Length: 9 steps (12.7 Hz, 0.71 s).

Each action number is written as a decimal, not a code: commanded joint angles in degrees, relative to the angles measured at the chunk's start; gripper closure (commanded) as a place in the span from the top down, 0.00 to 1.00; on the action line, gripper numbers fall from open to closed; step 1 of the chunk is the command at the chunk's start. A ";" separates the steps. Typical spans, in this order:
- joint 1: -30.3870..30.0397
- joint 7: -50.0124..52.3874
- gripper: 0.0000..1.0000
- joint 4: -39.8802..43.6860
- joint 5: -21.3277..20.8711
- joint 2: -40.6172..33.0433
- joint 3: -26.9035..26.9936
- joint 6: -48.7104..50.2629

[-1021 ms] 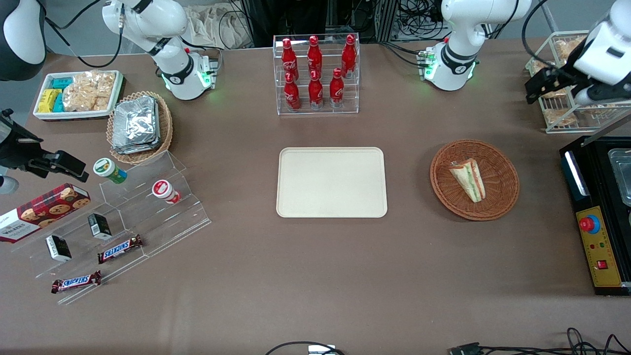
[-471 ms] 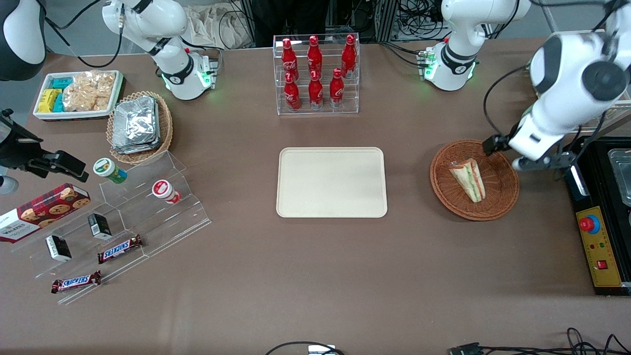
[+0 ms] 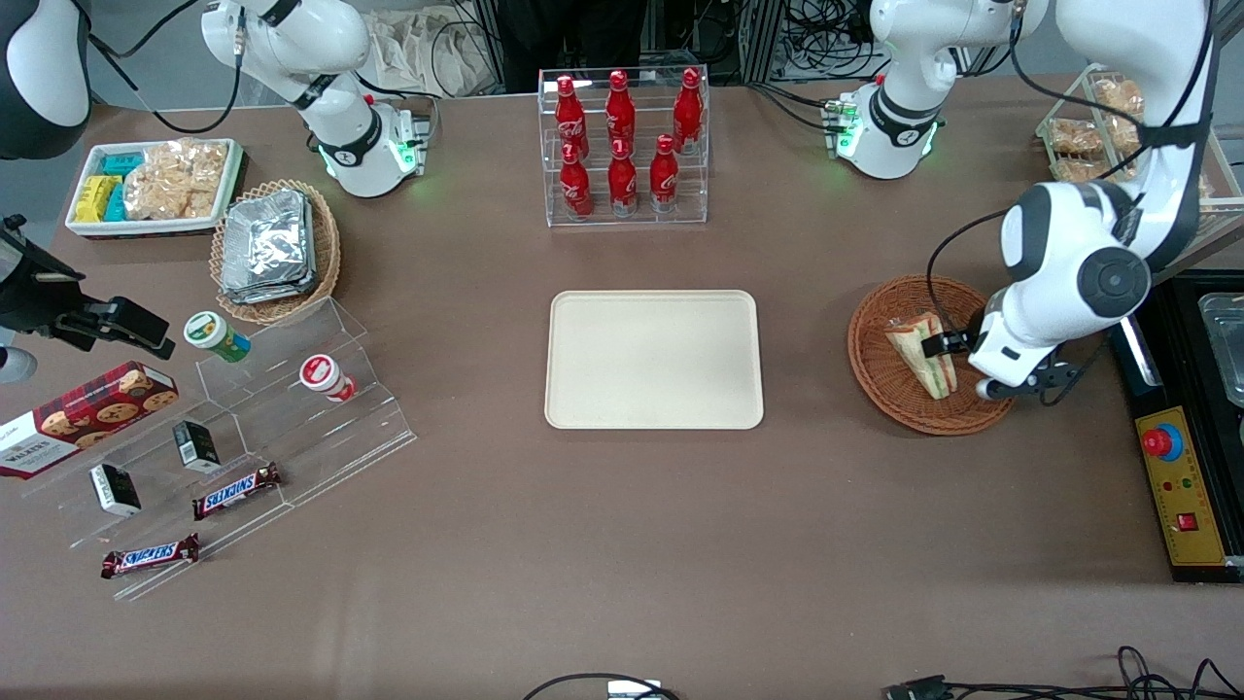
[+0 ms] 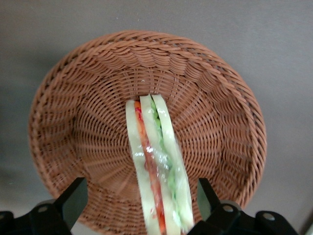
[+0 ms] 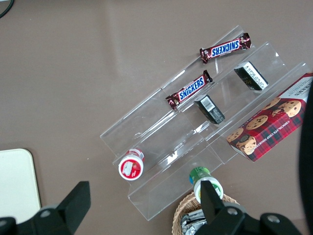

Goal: Place sandwich from basket to tray
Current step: 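Lower the open left gripper over the wrapped sandwich in the basket, then close the left gripper on the sandwich's upright edge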

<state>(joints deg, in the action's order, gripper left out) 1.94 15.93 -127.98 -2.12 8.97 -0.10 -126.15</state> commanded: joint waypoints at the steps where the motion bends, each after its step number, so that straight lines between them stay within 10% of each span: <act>1: 0.08 3.39 0.99 -7.08 0.54 0.00 -0.08 -10.56; 7: 0.79 6.39 0.93 -10.36 0.45 1.58 -0.34 -16.41; 9: 0.79 6.39 0.13 -10.36 0.36 1.49 -0.43 -16.41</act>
<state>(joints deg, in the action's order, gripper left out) 2.59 21.35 -137.48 -2.04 11.02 -0.35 -141.12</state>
